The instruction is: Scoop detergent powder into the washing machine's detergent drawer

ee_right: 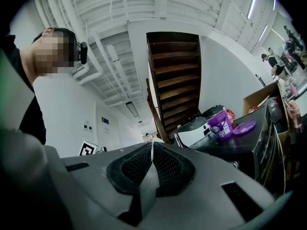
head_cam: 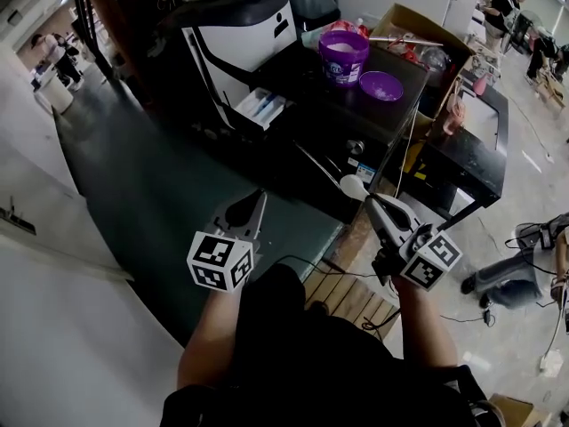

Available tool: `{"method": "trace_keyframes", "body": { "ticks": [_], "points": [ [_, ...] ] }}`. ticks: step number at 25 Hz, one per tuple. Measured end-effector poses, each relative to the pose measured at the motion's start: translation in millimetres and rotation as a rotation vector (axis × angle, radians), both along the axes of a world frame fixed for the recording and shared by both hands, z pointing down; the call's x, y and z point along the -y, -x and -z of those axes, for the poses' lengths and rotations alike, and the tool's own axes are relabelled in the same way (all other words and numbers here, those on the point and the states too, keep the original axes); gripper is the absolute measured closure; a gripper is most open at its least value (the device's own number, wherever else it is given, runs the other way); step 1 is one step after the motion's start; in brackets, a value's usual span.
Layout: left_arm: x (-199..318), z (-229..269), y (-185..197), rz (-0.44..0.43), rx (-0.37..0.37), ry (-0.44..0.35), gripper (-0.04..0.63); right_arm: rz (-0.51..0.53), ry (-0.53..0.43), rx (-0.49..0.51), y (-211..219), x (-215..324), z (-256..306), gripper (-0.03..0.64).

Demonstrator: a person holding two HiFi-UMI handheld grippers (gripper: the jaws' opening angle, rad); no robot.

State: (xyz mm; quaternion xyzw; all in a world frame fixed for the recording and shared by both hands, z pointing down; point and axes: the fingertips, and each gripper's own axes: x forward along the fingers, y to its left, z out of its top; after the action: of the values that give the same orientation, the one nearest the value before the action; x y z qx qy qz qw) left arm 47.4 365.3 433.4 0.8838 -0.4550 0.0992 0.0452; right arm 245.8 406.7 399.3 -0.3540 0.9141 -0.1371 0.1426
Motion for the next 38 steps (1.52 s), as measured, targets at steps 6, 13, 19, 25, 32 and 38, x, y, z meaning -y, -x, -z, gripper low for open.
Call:
{"method": "trace_keyframes", "body": {
  "ticks": [6,13,19,25,32,38],
  "points": [
    [20.3,-9.6,8.3,0.017,0.029,0.008,0.588,0.01,0.045,-0.003,7.5,26.3,-13.1,0.597],
    [76.8,-22.7,10.3,-0.005,0.021,0.02,0.588,0.013,0.071,-0.051,20.4,78.7,-21.5,0.597],
    [137.3,-32.5,22.1,-0.022,-0.002,0.039,0.588,-0.003,0.109,-0.071,34.9,137.7,-33.4,0.595],
    [205.1,-25.4,47.3,-0.048,-0.02,0.062,0.588,0.003,0.15,-0.113,69.3,205.3,-27.0,0.597],
    [277.9,-10.4,106.4,-0.045,-0.049,0.09,0.588,-0.004,0.147,-0.177,127.3,290.5,9.4,0.597],
    [308.7,16.2,139.6,-0.054,-0.061,0.102,0.588,-0.004,0.163,-0.2,165.3,315.8,33.8,0.597]
  ]
}}
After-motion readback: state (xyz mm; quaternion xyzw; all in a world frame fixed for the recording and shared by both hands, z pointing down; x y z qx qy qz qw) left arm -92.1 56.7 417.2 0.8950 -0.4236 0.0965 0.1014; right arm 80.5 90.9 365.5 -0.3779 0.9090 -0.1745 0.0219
